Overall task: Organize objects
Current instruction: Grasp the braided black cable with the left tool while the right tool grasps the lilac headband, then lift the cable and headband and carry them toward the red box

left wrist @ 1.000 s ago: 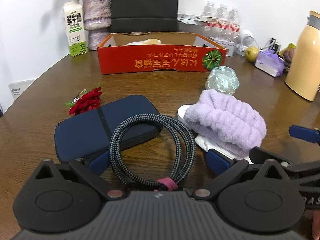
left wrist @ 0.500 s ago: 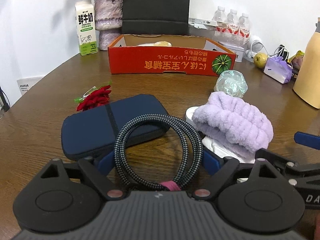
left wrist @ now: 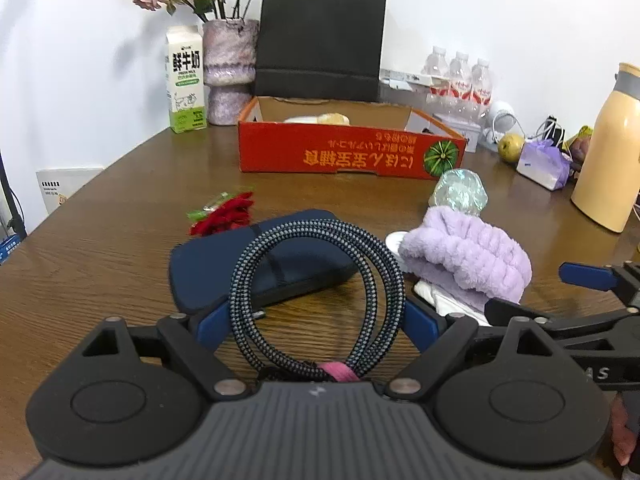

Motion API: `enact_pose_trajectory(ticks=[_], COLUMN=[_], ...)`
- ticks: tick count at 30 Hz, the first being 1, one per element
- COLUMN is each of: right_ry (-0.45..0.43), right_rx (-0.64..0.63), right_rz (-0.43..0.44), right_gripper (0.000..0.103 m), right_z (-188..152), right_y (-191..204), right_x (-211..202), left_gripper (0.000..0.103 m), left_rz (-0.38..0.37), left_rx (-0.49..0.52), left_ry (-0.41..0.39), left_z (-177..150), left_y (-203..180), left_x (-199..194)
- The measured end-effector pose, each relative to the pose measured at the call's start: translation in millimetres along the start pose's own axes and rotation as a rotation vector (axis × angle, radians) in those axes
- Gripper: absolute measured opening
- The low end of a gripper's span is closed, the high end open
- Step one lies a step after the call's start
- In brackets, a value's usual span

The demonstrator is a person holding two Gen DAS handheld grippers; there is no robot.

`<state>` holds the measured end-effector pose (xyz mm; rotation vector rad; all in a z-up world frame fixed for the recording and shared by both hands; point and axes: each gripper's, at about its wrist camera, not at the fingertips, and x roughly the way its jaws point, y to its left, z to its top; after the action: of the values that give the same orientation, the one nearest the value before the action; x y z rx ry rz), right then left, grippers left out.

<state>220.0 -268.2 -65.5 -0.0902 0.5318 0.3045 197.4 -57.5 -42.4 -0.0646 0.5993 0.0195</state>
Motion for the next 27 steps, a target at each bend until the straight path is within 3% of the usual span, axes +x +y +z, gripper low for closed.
enact_pose_trajectory(ticks=[11,14,19,22,27], right_ry=[0.046,0.054,0.049,0.022,-0.017], right_rx=[0.024,0.032,0.032,0.033,0.024], right_rz=[0.02,0.025,0.026,0.028,0.017], right_gripper=[0.094,0.085,0.055,0.046,0.04], right_z=[11,13,14,15,14], right_y=[15,18,24,24,27], right_x=[27,32,34,30,24], left_gripper=[0.089,0.089,0.089,0.089,0.089], left_rz=[0.013,0.007,-0.001,-0.003,-0.005], left_rx=[-0.036,-0.037,-0.039,-0.039,-0.033], left_ry=[-0.031,-0.034,-0.039,-0.043,-0.051], left_z=[4,4,4,5,6], left_y=[29,33,37,38,40], left_x=[-12,-12,-12,-12,-12])
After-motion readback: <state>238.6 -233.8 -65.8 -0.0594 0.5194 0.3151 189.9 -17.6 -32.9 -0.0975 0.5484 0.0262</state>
